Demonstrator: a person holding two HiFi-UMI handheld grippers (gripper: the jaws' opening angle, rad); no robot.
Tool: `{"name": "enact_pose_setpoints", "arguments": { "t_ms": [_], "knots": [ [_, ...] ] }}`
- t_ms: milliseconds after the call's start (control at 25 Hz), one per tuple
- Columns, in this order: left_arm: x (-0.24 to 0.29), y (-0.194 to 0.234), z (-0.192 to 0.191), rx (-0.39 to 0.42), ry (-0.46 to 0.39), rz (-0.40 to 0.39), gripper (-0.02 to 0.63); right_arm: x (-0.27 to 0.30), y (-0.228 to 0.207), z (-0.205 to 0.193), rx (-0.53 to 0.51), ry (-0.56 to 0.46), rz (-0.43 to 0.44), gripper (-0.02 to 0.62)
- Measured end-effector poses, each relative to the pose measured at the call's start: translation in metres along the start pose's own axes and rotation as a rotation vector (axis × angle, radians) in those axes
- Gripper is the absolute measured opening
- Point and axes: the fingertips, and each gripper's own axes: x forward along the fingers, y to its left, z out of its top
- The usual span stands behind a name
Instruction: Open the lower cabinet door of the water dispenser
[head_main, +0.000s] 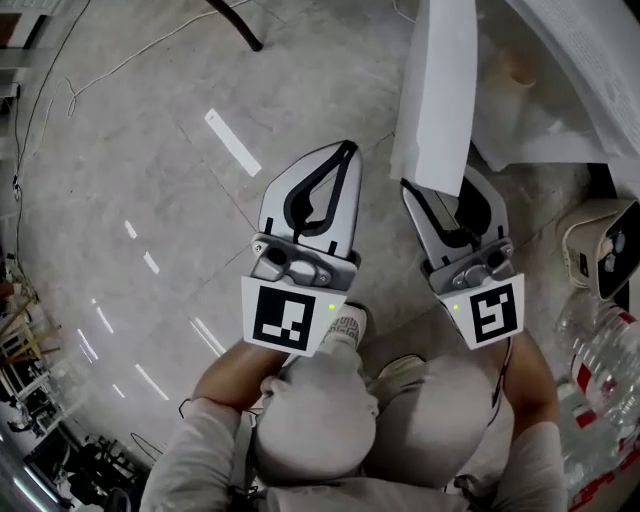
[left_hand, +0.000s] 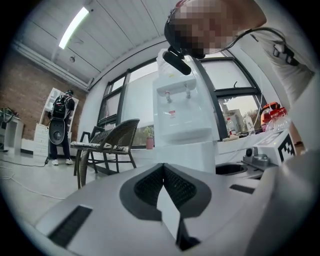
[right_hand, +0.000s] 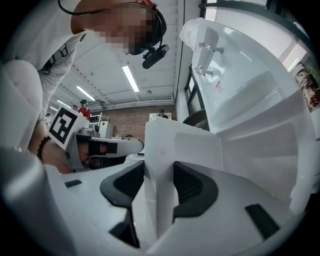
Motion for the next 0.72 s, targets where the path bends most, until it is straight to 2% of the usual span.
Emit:
{"name": "enact_pose_setpoints", "arguments": {
  "t_ms": [240, 720],
  "knots": [
    [-0.019, 0.024, -0.002, 0.005, 0.002, 0.042, 0.002, 0.034, 0.023, -0.003, 0.024, -0.002, 0.085, 0.172],
    [-0.050, 0.070, 0.007, 0.029, -0.018, 0.136, 0.002, 0.099, 0.047, -0.007, 0.022, -0.029, 0.163, 0.155]
  ]
}}
